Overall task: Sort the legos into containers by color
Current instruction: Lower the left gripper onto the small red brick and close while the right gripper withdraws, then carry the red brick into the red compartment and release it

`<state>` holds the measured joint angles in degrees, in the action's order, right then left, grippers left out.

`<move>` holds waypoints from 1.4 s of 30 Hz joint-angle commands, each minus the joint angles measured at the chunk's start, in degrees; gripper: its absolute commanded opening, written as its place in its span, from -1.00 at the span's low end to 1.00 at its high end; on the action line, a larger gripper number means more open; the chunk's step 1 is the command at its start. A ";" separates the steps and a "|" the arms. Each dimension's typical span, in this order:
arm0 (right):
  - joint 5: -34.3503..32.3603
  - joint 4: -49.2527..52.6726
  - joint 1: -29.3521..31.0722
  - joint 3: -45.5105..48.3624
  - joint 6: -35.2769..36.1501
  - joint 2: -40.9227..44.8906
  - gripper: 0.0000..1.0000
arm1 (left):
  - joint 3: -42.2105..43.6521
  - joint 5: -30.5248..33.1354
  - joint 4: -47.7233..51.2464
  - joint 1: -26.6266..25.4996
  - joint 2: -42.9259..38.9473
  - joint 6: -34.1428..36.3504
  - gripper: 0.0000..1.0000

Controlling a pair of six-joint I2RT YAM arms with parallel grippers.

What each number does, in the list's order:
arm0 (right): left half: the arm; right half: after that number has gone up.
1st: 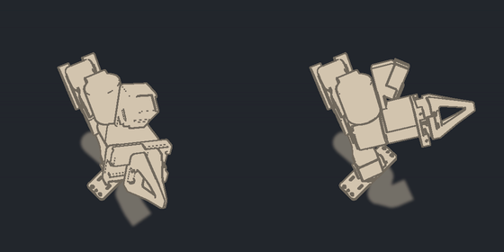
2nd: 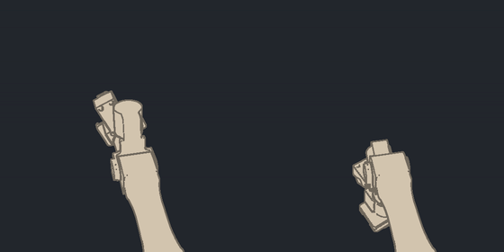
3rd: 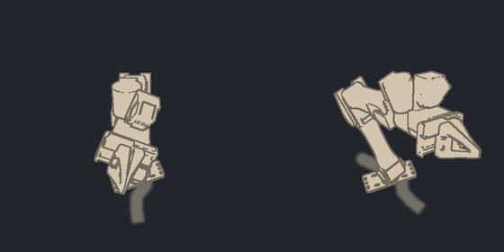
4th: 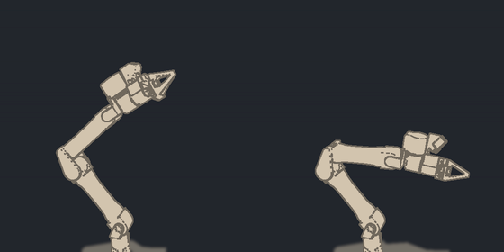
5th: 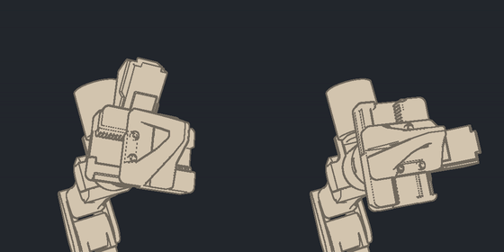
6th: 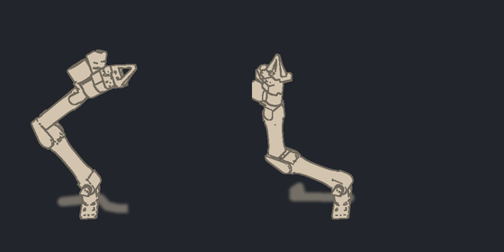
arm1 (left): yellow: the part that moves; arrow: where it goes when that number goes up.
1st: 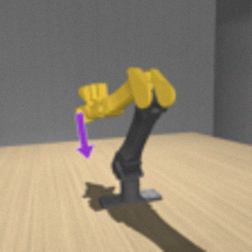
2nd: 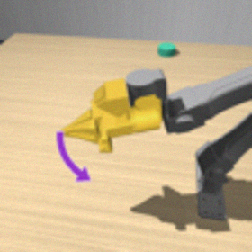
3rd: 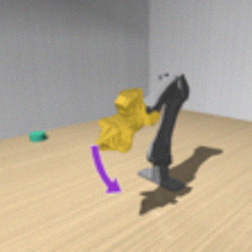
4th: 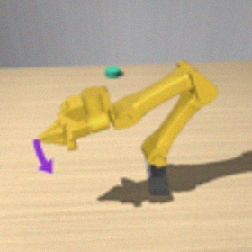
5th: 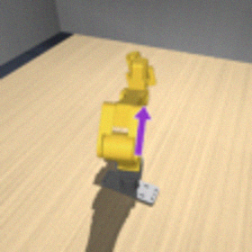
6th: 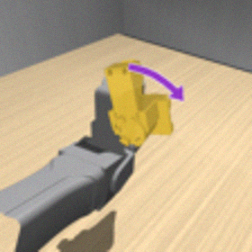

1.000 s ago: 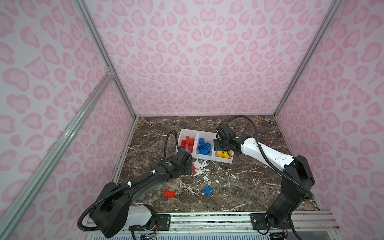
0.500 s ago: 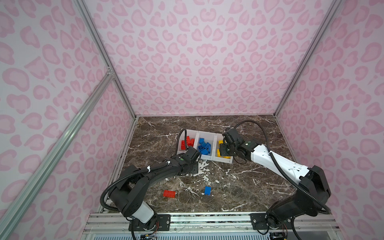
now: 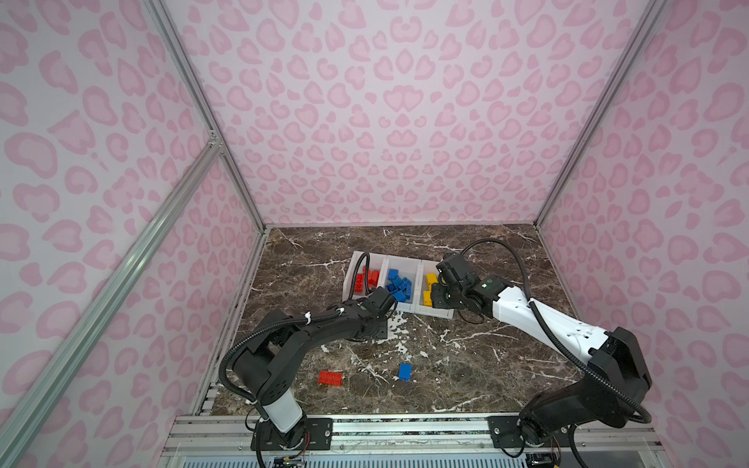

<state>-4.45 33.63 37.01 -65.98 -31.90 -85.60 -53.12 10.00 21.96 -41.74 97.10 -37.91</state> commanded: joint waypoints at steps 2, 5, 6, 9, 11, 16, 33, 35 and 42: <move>-0.53 -0.94 -0.05 0.62 -0.44 0.48 0.17 | -0.97 0.28 -1.13 0.02 1.66 -0.32 0.08; -0.59 -0.93 -0.09 1.03 -0.69 0.67 0.17 | -1.19 0.23 -1.46 0.06 2.43 -0.23 -0.06; -0.57 -0.93 -0.01 1.12 -0.70 0.78 0.17 | -1.27 0.20 -1.55 0.03 2.52 -0.22 -0.10; -0.80 -0.68 -0.06 1.37 -0.71 1.04 0.17 | -1.07 0.45 -1.53 0.00 2.36 -0.08 -0.21; -0.87 -0.62 -0.05 1.53 -0.71 1.30 0.17 | -0.69 0.74 -1.49 -0.01 1.68 -0.13 -0.25; -1.14 -0.58 -0.01 1.87 -0.92 1.92 0.17 | -0.54 1.80 0.52 -0.02 -2.83 1.02 -0.25; -1.85 -0.58 0.09 4.16 -2.25 4.96 0.15 | -19.32 3.56 4.76 13.82 -0.69 16.82 -0.22; -2.03 -0.34 0.20 4.59 -2.46 5.48 0.15 | -21.78 2.71 5.09 14.62 1.87 17.41 -0.22; -3.10 0.12 0.24 5.91 -2.92 7.34 0.15 | -25.75 1.67 5.56 15.60 5.86 17.04 0.04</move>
<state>-6.33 33.91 37.17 -60.47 -34.11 -78.59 -78.17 12.14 26.68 -26.30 102.65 -21.12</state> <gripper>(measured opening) 0.577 0.493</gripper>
